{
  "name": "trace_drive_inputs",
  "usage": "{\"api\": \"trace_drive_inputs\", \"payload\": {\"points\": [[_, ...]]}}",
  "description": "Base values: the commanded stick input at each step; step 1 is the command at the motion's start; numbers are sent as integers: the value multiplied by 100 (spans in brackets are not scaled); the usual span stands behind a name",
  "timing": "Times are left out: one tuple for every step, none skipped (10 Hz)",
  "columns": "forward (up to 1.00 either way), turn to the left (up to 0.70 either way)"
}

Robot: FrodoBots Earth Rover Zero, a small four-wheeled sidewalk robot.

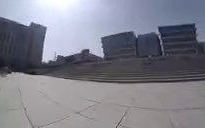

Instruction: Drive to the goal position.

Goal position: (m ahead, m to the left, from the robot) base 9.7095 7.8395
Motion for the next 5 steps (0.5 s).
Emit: {"api": "trace_drive_inputs", "payload": {"points": [[70, 14], [70, 14], [70, 14], [70, 14], [70, 14]]}}
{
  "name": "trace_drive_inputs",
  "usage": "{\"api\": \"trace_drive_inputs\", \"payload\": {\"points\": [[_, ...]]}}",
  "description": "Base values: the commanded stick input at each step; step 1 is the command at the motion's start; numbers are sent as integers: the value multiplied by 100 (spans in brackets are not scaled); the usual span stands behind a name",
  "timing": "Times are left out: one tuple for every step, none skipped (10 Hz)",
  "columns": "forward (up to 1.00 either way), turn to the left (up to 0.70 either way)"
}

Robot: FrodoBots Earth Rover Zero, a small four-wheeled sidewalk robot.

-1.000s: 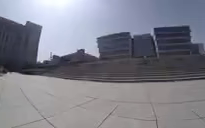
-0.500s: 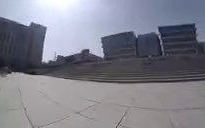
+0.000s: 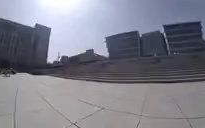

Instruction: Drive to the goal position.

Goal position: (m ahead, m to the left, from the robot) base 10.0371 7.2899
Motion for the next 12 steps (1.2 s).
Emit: {"api": "trace_drive_inputs", "payload": {"points": [[70, 14], [70, 14], [70, 14], [70, 14], [70, 14], [70, 14], [70, 14], [70, 14], [70, 14], [70, 11], [70, 3], [70, 0]]}}
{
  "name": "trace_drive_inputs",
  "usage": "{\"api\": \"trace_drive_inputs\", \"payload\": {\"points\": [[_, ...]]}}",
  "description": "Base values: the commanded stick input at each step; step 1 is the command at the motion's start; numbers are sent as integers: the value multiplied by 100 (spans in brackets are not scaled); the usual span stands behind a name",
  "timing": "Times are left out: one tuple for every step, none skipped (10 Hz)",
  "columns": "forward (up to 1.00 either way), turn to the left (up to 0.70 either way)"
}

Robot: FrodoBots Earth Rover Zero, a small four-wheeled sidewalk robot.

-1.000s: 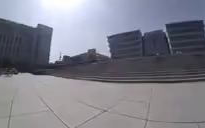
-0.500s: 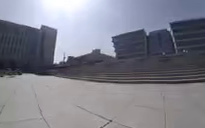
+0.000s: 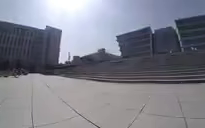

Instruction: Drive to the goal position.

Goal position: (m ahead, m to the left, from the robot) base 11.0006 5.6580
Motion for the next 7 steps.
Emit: {"api": "trace_drive_inputs", "payload": {"points": [[70, 0], [70, 0], [70, 0], [70, 12], [70, 14], [70, 14], [70, 6]]}}
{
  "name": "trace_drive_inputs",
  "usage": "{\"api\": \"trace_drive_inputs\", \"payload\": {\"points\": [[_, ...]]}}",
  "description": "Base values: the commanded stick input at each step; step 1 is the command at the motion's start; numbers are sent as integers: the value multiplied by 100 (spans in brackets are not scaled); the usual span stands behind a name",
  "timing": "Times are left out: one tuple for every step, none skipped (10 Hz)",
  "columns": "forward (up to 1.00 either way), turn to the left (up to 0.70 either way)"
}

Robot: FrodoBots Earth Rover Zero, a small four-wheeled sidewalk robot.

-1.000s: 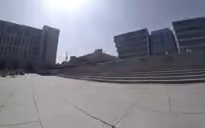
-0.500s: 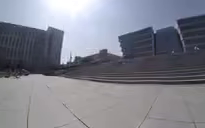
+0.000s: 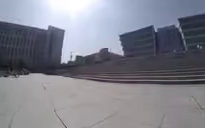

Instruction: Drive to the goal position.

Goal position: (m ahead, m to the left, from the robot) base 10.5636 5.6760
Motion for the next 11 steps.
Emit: {"api": "trace_drive_inputs", "payload": {"points": [[70, 0], [70, 0], [70, 0], [70, 0], [70, 0], [70, 0], [70, 0], [70, 7], [70, 14], [70, 14], [70, 14]]}}
